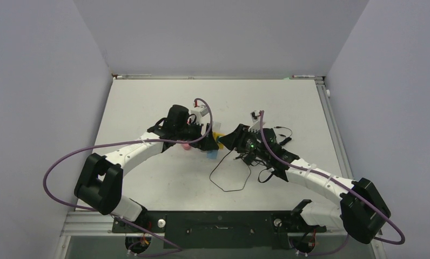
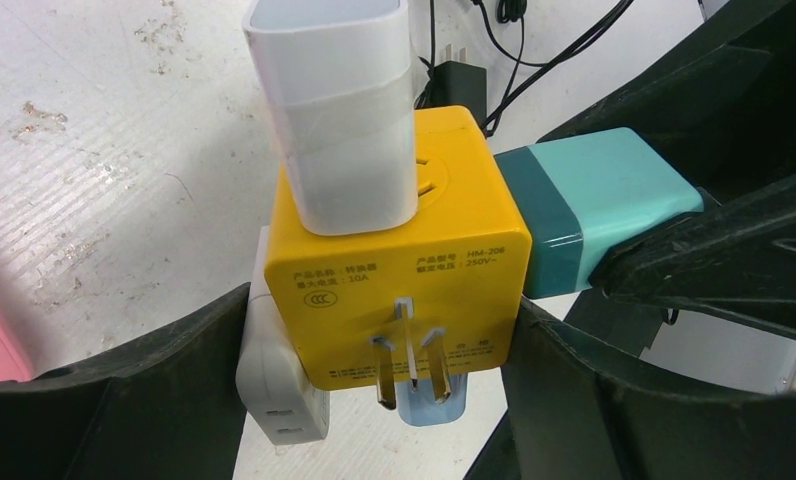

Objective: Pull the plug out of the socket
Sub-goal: Remove the plug from the socket.

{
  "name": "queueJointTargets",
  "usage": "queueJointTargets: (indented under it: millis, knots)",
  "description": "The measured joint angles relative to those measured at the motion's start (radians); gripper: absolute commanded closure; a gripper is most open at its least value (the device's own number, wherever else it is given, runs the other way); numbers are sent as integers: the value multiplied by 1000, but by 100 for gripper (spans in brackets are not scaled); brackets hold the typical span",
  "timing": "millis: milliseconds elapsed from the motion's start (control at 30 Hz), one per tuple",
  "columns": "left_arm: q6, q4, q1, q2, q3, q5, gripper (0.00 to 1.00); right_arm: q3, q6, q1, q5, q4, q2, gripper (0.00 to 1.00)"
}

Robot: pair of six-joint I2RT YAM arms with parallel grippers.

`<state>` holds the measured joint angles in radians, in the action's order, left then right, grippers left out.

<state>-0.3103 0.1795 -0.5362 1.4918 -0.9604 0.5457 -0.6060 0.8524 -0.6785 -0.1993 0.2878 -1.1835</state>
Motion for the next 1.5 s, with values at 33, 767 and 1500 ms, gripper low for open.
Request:
queueJointTargets:
  millis: [33,767,1500]
  knots:
    - [0,1,0,0,0,0,88,0,0,-7,13,0,0,95]
    - [26,52,13,14,0,66,94,-34,19,-332,611,-81,-8,95]
    - [-19,-11,11,14,0,53,98,10,53,-52,127,-32,37,95]
